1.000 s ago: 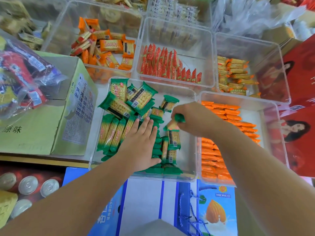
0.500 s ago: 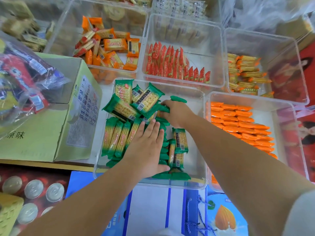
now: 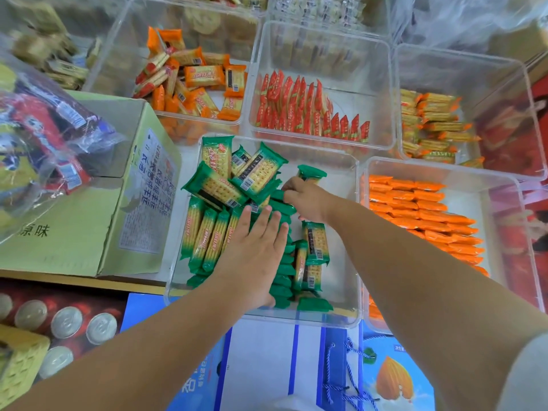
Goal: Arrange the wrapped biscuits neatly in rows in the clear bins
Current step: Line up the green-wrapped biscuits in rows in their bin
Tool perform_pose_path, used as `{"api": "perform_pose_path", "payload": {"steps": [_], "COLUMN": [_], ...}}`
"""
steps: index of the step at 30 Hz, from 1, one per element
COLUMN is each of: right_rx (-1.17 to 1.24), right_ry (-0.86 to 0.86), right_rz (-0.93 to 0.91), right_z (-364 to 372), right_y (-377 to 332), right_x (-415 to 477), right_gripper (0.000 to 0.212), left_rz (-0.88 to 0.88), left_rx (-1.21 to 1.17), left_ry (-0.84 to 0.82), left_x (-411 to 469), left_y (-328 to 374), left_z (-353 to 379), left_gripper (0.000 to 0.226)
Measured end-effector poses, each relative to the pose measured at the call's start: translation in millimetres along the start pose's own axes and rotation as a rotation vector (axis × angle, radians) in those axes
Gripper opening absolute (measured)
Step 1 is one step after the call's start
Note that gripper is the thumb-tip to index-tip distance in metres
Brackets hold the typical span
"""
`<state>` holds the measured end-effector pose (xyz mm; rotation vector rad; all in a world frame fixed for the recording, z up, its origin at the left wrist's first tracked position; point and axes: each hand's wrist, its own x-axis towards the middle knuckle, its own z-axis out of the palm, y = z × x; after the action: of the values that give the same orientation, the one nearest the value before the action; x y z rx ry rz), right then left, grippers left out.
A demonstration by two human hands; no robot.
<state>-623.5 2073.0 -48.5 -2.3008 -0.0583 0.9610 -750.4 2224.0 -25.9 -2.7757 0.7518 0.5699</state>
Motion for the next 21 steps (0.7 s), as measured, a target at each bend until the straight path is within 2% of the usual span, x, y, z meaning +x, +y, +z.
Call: {"api": "perform_pose_path", "payload": {"steps": [5, 8, 12, 15, 17, 19, 21], "right_rx": [-0.098, -0.167, -0.310, -0.516, -0.665, -0.761, -0.848], "right_ry": [0.053, 0.076, 0.007, 0.013, 0.076, 0.196, 0.292], "right_rz": [-0.098, -0.085, -0.090, -0.074, -0.069, -0.039, -0.025], "right_z": [6, 3, -4, -2, 3, 5, 6], "right_y": [4, 12, 19, 16, 14, 12, 12], "right_x": [-1, -4, -12, -19, -24, -33, -44], "right_gripper": [0.039, 0.045, 0.048, 0.062, 0.069, 0.060, 0.035], "left_rz": [0.063, -0.004, -0.046, -0.042, -0.044, -0.042, -0.038], "left_rx": [0.008, 0.061, 0.090, 0.080, 0.079, 0.081, 0.088], "left_ry": [0.067, 0.056, 0.017, 0.012, 0.016, 0.024, 0.034], "left_x": [15, 25, 37, 42, 42, 42, 41], "left_y": [-4, -6, -9, -12, -14, -15, -15], "left_z": [-8, -10, -8, -5, -3, -1, 0], "left_gripper": [0.139, 0.140, 0.152, 0.157, 0.158, 0.157, 0.155]}}
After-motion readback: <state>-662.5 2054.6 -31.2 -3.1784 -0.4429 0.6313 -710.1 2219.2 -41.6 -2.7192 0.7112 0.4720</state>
